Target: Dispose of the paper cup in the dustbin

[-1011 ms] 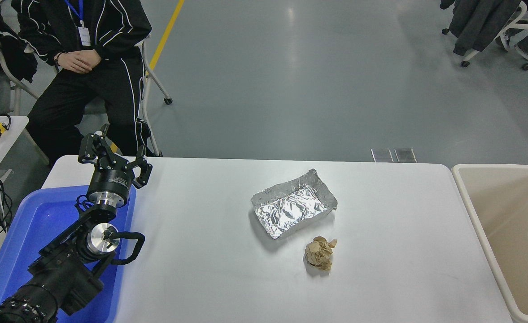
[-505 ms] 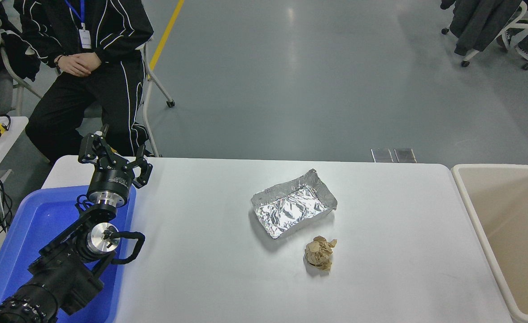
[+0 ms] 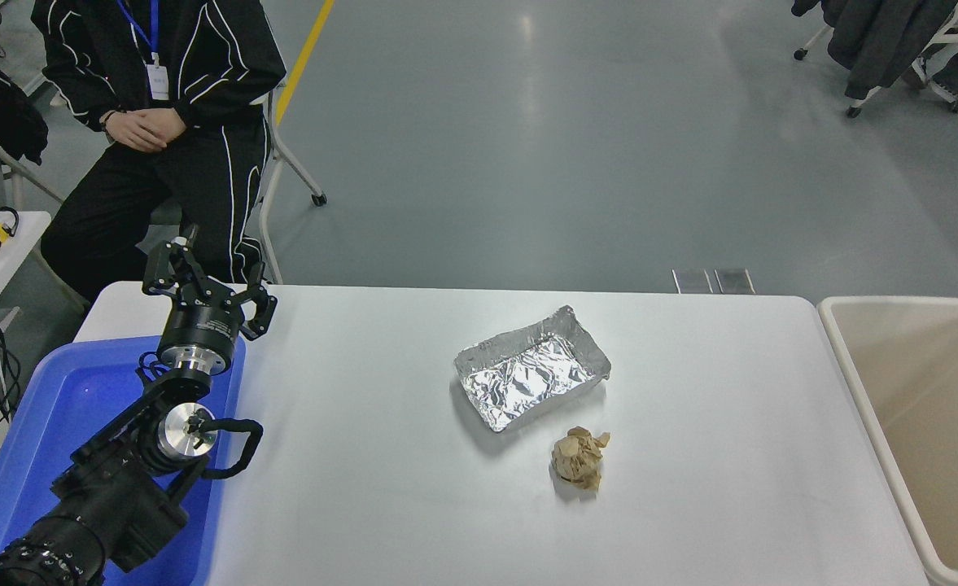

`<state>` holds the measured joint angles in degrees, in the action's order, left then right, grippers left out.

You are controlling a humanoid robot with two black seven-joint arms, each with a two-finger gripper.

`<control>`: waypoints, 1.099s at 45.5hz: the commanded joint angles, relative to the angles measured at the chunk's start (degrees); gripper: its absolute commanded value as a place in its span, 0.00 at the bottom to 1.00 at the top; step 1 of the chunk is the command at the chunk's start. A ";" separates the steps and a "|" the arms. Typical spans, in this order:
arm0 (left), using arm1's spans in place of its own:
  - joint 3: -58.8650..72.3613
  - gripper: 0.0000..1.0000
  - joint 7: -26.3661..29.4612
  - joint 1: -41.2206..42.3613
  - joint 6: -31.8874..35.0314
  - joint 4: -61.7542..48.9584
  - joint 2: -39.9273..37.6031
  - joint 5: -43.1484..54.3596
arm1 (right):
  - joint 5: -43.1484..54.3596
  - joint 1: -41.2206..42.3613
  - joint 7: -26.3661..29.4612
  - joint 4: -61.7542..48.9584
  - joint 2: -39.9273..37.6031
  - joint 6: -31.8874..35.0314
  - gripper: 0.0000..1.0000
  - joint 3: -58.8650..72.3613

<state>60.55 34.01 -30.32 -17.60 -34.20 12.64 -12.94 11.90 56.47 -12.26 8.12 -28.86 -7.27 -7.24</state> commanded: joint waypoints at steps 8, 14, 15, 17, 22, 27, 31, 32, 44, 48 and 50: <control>0.01 1.00 0.00 -0.01 0.02 0.01 0.02 0.02 | 0.93 7.60 -0.74 27.89 2.31 1.11 0.99 -34.13; 0.01 1.00 0.00 -0.01 0.02 0.01 0.02 0.02 | 1.02 6.90 -5.83 30.02 4.69 2.61 0.99 -38.55; 0.01 1.00 0.00 -0.01 0.02 0.01 0.02 0.02 | 1.02 6.46 -6.80 29.85 4.87 2.61 0.99 -38.64; 0.01 1.00 0.00 -0.01 0.02 0.01 0.02 0.02 | 1.02 3.83 -9.52 29.84 5.30 2.61 0.99 -38.82; 0.01 1.00 0.00 -0.01 0.02 0.01 0.02 0.02 | 1.02 -2.84 -13.04 29.76 6.97 2.52 0.99 -41.18; 0.01 1.00 0.00 -0.01 0.02 0.01 0.02 0.02 | 1.02 -8.73 -14.10 29.93 9.08 2.61 0.99 -44.79; 0.01 1.00 0.00 -0.01 0.02 0.01 0.02 0.02 | 1.02 -12.08 -14.63 29.93 9.88 2.61 0.99 -45.06; 0.01 1.00 0.00 -0.01 0.02 0.01 0.02 0.02 | 1.02 -13.31 -14.80 29.93 10.31 2.61 0.99 -45.06; 0.01 1.00 0.00 -0.01 0.02 0.01 0.02 0.02 | 1.02 -18.76 -15.07 27.83 13.39 1.81 0.99 -44.88; 0.01 1.00 0.00 -0.01 0.02 0.01 0.02 0.02 | 1.02 -19.65 -15.07 27.91 13.39 2.26 0.99 -44.97; 0.01 1.00 0.00 -0.01 0.02 0.01 0.02 0.02 | 1.02 -19.73 -15.07 27.82 13.48 2.34 0.99 -44.97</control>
<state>60.56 34.01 -30.32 -17.58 -34.19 12.66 -12.92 12.91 40.56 -26.79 36.70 -16.92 -5.12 -51.49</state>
